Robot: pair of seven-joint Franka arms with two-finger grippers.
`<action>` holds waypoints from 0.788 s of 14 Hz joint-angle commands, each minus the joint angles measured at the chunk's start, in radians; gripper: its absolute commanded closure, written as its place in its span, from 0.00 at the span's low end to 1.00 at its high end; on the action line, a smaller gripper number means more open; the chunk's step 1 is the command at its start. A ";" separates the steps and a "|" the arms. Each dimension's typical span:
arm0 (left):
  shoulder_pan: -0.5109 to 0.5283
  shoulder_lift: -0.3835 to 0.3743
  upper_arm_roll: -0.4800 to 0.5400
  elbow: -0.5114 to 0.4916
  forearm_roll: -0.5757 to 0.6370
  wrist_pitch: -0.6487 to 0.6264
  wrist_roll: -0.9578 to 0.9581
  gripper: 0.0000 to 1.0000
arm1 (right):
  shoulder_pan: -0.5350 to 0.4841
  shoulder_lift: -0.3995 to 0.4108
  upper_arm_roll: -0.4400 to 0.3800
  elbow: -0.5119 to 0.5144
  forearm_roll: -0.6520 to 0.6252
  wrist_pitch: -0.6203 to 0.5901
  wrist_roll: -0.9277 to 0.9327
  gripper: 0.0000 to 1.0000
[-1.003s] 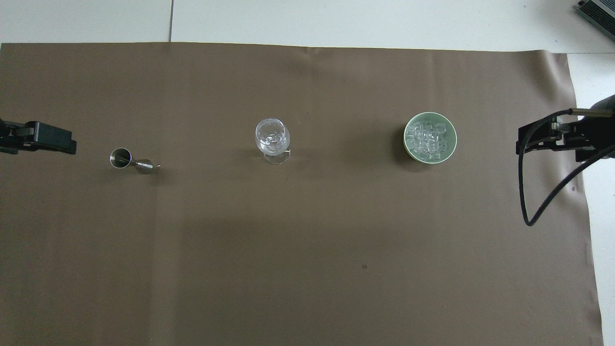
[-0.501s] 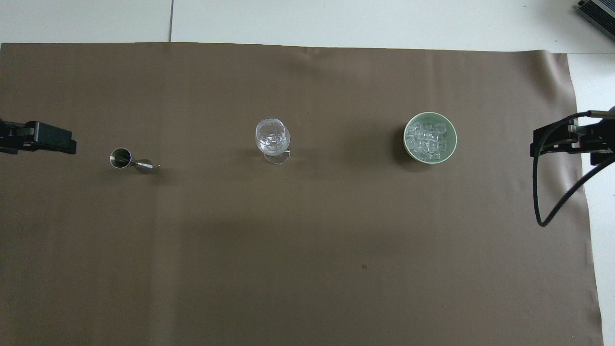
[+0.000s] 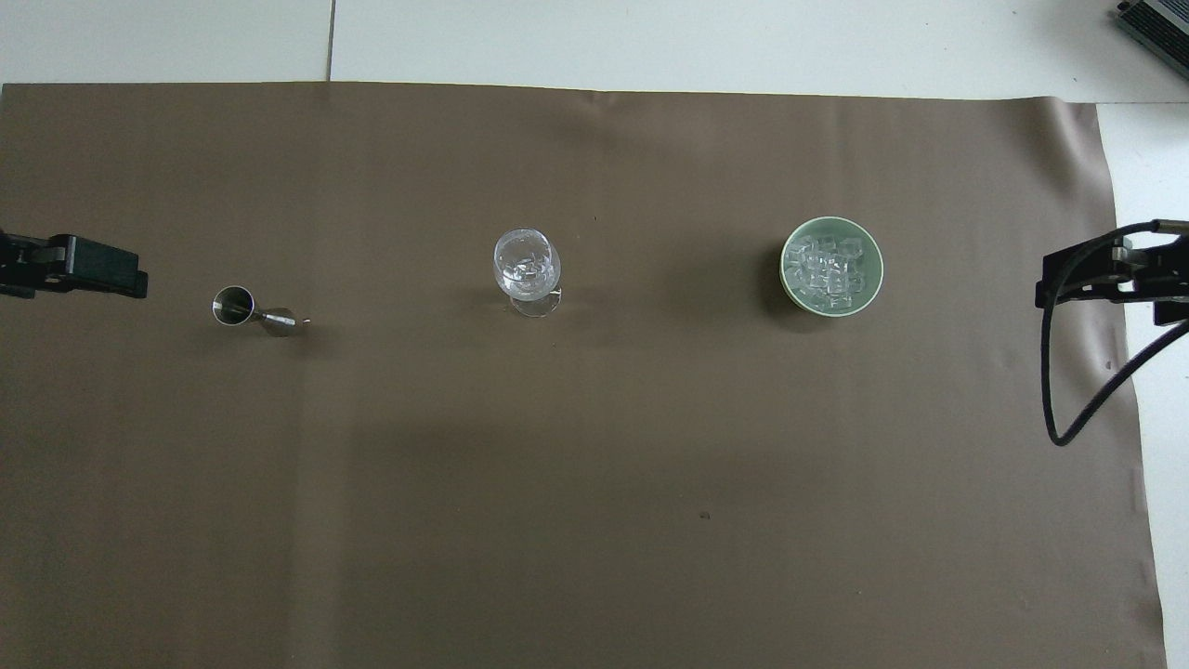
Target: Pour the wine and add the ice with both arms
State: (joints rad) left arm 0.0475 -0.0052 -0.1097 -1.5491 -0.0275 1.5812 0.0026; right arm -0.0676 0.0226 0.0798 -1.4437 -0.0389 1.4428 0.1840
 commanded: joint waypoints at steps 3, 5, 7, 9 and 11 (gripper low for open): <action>0.008 -0.022 -0.002 -0.025 0.005 0.011 0.011 0.00 | 0.011 -0.039 -0.012 -0.037 0.004 -0.045 -0.024 0.00; 0.008 -0.022 -0.002 -0.025 0.005 0.011 0.011 0.00 | 0.011 -0.047 -0.012 -0.037 0.004 -0.079 -0.024 0.00; 0.008 -0.022 -0.002 -0.025 0.005 0.011 0.011 0.00 | 0.011 -0.058 -0.017 -0.038 0.004 -0.114 -0.043 0.00; 0.009 -0.022 -0.002 -0.025 0.005 0.011 0.011 0.00 | 0.011 -0.066 -0.038 -0.046 0.004 -0.154 -0.105 0.00; 0.009 -0.022 -0.002 -0.025 0.005 0.011 0.011 0.00 | 0.011 -0.076 -0.040 -0.066 0.004 -0.153 -0.112 0.00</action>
State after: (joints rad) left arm 0.0475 -0.0052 -0.1095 -1.5491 -0.0275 1.5812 0.0026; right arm -0.0605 -0.0185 0.0513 -1.4570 -0.0389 1.2875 0.1046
